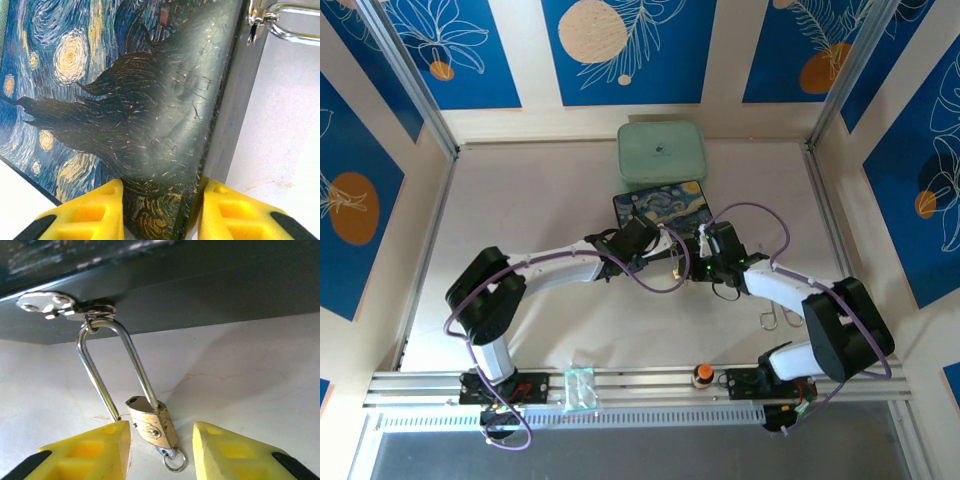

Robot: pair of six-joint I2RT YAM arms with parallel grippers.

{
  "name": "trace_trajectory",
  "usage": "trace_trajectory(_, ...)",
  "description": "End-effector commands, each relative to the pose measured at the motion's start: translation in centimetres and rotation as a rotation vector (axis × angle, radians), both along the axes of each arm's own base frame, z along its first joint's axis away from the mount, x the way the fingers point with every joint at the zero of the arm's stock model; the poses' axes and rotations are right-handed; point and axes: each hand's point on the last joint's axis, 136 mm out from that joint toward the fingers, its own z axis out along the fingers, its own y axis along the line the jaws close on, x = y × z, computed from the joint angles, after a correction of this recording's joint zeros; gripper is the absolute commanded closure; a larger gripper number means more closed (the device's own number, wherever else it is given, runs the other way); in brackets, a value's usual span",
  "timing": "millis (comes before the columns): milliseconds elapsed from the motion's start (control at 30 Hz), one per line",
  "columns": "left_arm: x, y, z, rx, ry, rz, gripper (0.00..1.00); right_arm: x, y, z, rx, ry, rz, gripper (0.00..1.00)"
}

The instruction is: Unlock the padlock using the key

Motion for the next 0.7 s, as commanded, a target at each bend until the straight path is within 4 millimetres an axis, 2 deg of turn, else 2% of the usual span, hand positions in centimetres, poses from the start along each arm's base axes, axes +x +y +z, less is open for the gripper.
trace_trajectory(0,-5.2,4.1,-7.5,0.203,0.276,0.006,0.67,0.0,1.5,0.4,0.004,-0.022,0.068,0.62)
trace_trajectory(233,-5.2,4.1,-7.5,0.207,0.278,0.007,0.67,0.2,1.1,-1.8,-0.217,-0.041,0.049,0.63)
trace_trajectory(333,-5.2,4.1,-7.5,0.206,0.278,0.008,0.67,0.7,0.5,-2.0,-0.301,-0.070,-0.001,0.65)
trace_trajectory(467,-5.3,4.1,-7.8,0.209,0.285,0.010,0.67,0.9,1.1,-2.0,-0.303,-0.100,-0.040,0.65)
trace_trajectory(667,-5.3,4.1,-8.0,0.217,0.294,0.013,0.67,0.0,0.1,-2.1,-0.498,-0.145,-0.102,0.76)
